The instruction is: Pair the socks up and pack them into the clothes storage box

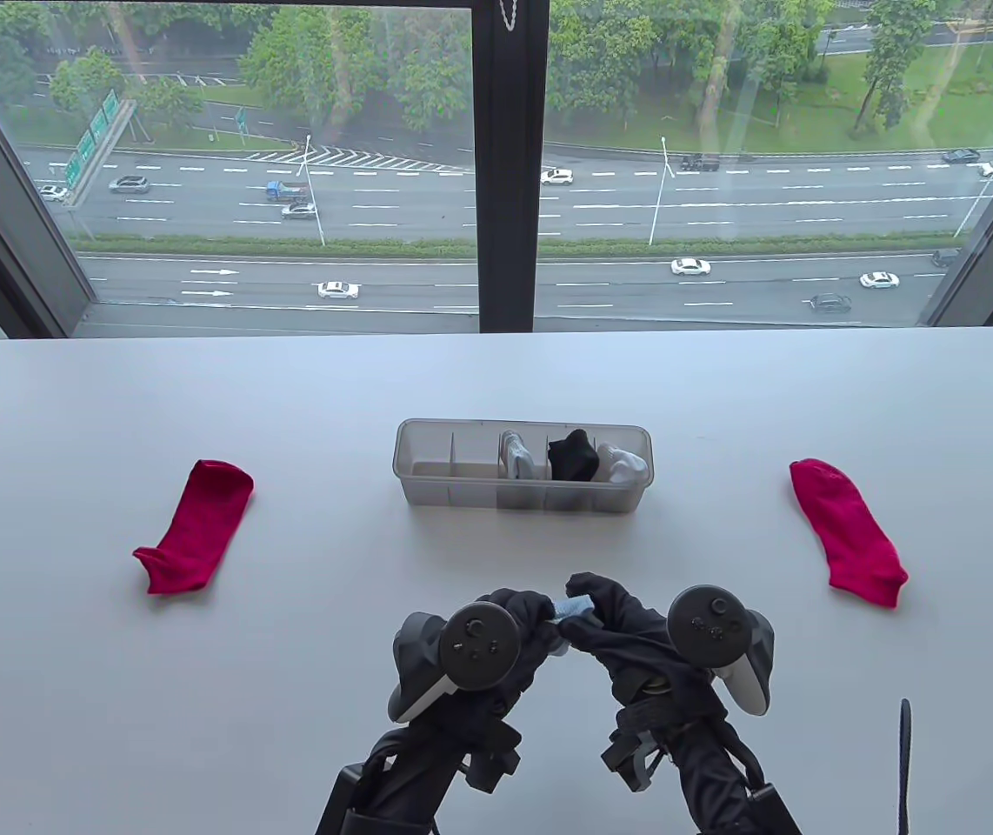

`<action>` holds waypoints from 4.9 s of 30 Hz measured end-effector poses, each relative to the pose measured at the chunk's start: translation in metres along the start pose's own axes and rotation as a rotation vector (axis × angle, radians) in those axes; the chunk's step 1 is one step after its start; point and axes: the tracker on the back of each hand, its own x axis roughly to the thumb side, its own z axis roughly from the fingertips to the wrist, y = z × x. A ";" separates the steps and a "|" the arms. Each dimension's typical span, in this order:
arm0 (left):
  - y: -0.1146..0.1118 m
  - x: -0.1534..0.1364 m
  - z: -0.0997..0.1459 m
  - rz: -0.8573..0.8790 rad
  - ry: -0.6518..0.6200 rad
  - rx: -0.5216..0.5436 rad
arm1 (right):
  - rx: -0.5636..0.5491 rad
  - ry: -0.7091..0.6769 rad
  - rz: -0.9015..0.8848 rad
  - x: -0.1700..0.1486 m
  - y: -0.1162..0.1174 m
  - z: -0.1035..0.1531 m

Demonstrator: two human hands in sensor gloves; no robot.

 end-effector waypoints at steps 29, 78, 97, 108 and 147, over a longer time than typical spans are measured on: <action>0.018 -0.011 0.004 0.108 0.062 0.039 | 0.042 -0.045 0.140 0.012 0.005 0.001; -0.009 -0.040 -0.009 0.441 0.089 -0.243 | 0.022 -0.050 0.064 0.001 0.003 0.000; -0.023 -0.039 -0.011 0.938 0.099 -0.279 | -0.124 -0.152 0.144 0.021 -0.001 0.008; -0.022 -0.027 -0.011 0.870 0.046 -0.296 | -0.181 -0.113 0.195 0.013 -0.005 0.008; -0.007 -0.035 -0.004 0.350 0.179 -0.214 | 0.149 0.020 -0.349 -0.008 0.007 0.001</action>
